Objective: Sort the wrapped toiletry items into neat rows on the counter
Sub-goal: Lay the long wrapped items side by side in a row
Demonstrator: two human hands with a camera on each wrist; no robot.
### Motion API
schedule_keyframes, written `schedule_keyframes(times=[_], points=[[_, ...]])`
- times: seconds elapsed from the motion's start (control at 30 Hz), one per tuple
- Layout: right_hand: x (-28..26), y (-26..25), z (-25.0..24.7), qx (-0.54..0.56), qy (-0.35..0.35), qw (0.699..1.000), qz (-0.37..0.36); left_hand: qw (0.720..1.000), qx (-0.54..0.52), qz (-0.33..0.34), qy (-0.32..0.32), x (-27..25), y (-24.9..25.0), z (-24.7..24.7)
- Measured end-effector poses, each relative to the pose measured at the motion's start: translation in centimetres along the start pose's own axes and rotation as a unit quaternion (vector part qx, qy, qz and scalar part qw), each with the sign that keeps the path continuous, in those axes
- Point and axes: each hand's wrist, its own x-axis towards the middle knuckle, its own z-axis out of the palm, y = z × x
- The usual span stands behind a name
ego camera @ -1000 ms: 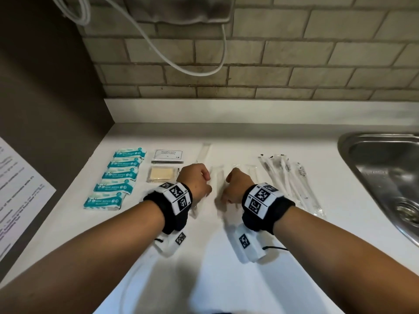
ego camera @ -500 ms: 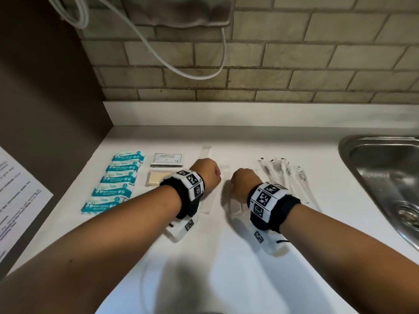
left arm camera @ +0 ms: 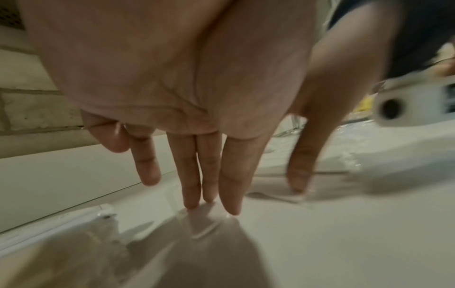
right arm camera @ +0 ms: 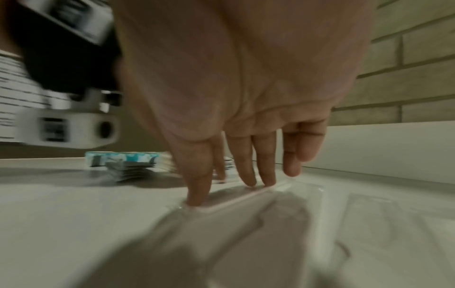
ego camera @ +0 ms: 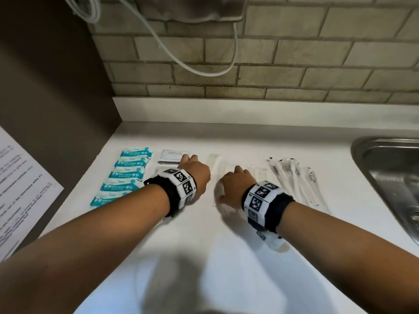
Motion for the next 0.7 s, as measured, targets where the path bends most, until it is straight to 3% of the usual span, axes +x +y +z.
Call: schedule_keyframes(times=[0.3, 0.43, 0.7], points=[[-0.9, -1.1, 0.9, 0.079, 0.004, 0.997, -0.002, 0.993, -0.07, 0.009, 0.098, -3.0, 0.2, 3.0], [-1.1, -2.1, 2.2, 0.125, 0.011, 0.992, 0.027, 0.991, -0.084, 0.007, 0.102, -3.7, 0.3, 3.4], [-2.6, -3.3, 3.1, 0.104, 0.018, 0.994, 0.004, 0.989, -0.069, 0.007, 0.127, -4.9, 0.6, 4.1]])
